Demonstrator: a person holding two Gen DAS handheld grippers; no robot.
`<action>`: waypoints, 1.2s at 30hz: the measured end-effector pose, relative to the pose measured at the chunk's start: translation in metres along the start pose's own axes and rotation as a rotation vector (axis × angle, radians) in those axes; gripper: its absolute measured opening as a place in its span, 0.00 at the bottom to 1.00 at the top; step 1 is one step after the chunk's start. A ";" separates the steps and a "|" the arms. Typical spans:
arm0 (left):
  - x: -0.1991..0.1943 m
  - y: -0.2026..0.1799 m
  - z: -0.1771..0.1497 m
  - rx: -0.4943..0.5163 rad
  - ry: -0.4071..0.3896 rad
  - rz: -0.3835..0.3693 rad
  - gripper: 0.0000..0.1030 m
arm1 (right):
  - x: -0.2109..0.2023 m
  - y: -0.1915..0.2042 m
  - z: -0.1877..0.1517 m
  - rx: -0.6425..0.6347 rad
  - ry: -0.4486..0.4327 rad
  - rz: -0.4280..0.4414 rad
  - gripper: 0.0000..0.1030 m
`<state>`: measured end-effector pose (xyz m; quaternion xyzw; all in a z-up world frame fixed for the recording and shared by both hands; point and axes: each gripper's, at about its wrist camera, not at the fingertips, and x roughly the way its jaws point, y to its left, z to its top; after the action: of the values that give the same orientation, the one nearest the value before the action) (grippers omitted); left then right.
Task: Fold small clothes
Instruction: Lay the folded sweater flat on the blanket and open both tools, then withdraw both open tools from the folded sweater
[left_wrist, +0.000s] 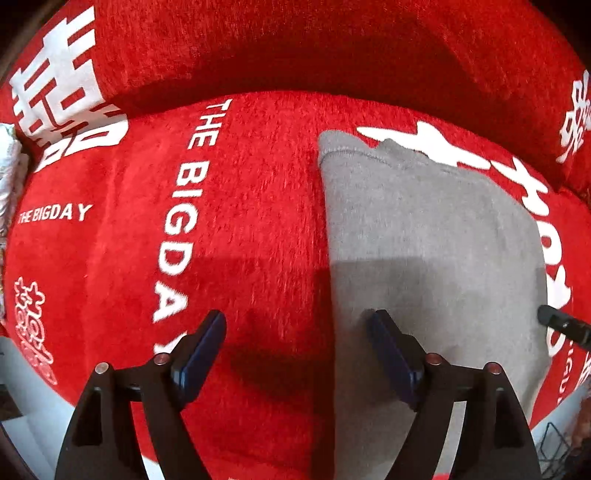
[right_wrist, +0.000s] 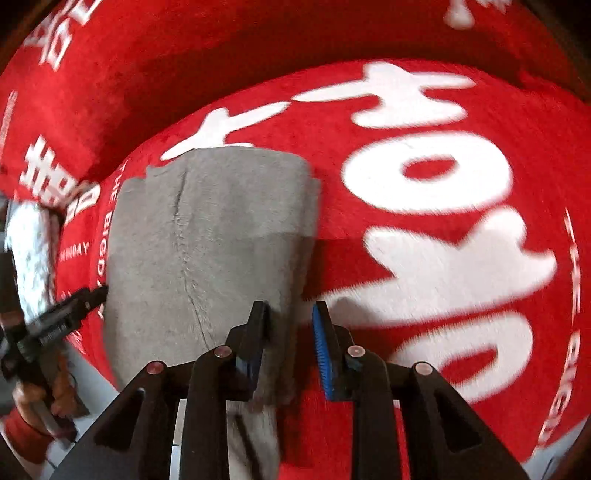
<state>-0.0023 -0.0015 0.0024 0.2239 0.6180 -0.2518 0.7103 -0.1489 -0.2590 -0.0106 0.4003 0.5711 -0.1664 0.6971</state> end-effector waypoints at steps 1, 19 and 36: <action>-0.002 0.000 -0.002 0.000 0.006 0.000 0.79 | -0.005 -0.004 -0.004 0.027 0.006 0.011 0.26; -0.018 0.006 -0.052 -0.047 0.111 0.031 1.00 | 0.024 0.016 -0.079 0.073 0.137 -0.048 0.34; -0.028 -0.002 -0.059 -0.021 0.117 0.108 1.00 | 0.017 0.015 -0.090 0.045 0.143 -0.138 0.48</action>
<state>-0.0520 0.0360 0.0221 0.2640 0.6480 -0.1931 0.6878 -0.1933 -0.1787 -0.0235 0.3864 0.6417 -0.1978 0.6323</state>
